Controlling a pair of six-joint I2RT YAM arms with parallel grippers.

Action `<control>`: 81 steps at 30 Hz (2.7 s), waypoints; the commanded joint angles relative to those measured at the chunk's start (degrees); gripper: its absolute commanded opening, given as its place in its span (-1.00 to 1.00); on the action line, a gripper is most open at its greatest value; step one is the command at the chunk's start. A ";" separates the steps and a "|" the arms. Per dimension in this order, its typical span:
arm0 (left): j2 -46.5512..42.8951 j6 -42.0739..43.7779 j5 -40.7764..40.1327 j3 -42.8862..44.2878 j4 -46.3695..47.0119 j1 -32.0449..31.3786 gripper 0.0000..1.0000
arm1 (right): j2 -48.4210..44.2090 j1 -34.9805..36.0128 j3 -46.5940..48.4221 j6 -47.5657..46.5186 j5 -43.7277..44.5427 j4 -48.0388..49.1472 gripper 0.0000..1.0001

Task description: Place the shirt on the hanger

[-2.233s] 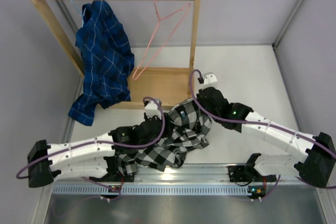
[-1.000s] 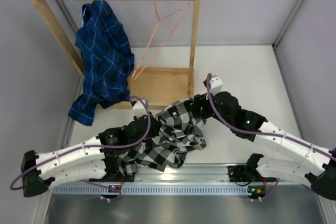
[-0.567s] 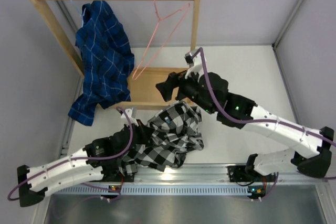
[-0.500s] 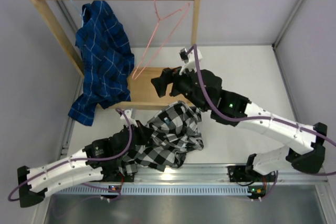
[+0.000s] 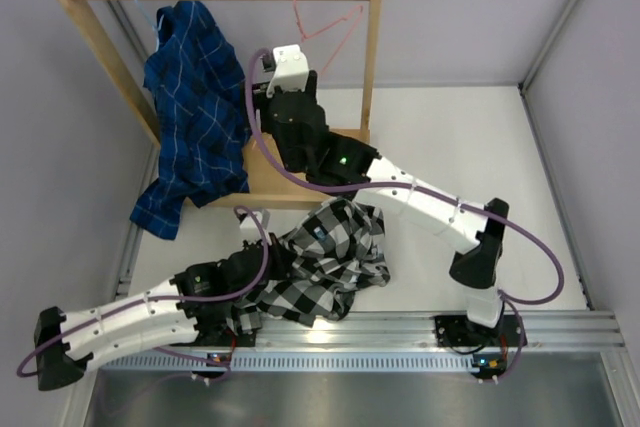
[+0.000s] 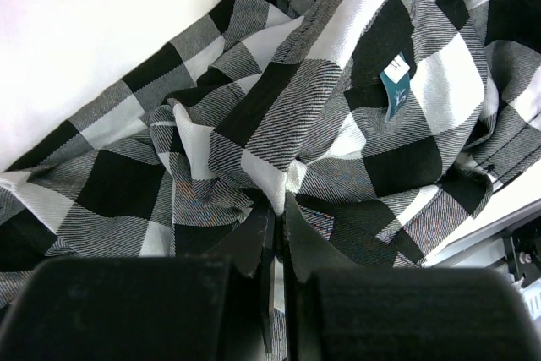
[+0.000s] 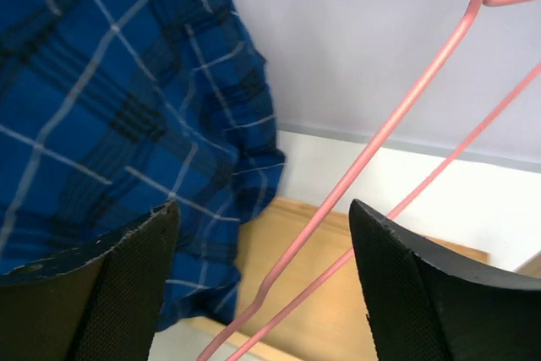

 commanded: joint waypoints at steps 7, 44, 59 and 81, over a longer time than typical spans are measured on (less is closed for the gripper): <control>-2.74 -0.31 1.66 -0.87 3.63 0.20 -1.00 | -2.99 -1.88 -4.17 -2.91 7.92 -4.27 0.21; -0.89 0.13 4.04 -0.25 5.30 0.20 -1.00 | -22.15 -15.50 -24.66 -4.58 -16.17 -1.03 -1.00; -1.15 -0.13 4.21 -0.43 5.30 0.20 -1.00 | -26.81 -15.77 -25.01 -11.61 -22.57 5.04 -1.00; 11.14 4.33 -2.24 16.09 -4.55 8.69 -1.00 | -62.32 -15.77 -50.24 -11.87 -50.35 -36.23 -1.00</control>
